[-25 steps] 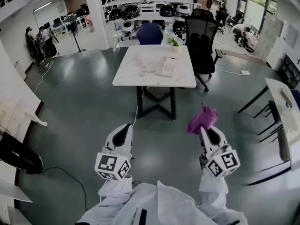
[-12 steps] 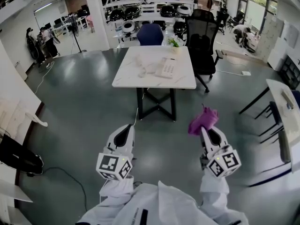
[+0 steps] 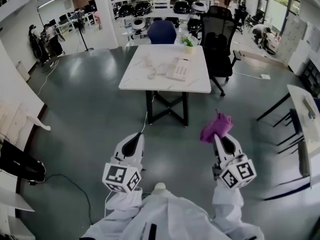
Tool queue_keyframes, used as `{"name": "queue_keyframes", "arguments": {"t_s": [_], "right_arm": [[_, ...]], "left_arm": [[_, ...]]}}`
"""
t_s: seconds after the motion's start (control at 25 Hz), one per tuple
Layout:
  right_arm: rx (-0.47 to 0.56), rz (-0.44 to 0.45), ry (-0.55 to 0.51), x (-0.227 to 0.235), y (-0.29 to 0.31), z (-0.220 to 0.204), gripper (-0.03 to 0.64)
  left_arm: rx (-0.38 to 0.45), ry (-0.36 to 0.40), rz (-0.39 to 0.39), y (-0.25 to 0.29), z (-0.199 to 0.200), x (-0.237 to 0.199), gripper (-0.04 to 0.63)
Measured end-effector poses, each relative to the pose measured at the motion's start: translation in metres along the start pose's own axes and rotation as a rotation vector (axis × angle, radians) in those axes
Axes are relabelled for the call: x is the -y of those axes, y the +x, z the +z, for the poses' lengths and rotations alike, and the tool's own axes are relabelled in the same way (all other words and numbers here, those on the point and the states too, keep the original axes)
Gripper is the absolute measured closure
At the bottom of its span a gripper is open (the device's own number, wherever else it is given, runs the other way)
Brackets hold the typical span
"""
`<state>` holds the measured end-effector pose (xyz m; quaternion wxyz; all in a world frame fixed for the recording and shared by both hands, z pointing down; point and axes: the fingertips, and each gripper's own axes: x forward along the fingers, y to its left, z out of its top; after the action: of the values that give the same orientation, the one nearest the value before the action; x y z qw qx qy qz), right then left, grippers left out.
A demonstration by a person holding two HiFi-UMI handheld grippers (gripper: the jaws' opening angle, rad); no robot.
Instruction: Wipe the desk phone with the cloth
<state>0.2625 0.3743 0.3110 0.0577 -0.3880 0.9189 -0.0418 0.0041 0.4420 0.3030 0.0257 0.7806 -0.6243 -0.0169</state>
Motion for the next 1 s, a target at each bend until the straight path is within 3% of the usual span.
{"name": "queue_keyframes", "arguments": {"t_s": [0.36,1.0], "right_arm": [[-0.03,0.019,0.012,0.018,0.043,-0.017,0.586],[-0.054,-0.039,0.015,0.074,0.187,-0.027,0.586]], "left_arm": [[-0.019,-0.009,0.005,0.036,-0.008,-0.029,0.597],[-0.011,-0.038,-0.076,0.18,-0.003,-0.119,0.597]]}}
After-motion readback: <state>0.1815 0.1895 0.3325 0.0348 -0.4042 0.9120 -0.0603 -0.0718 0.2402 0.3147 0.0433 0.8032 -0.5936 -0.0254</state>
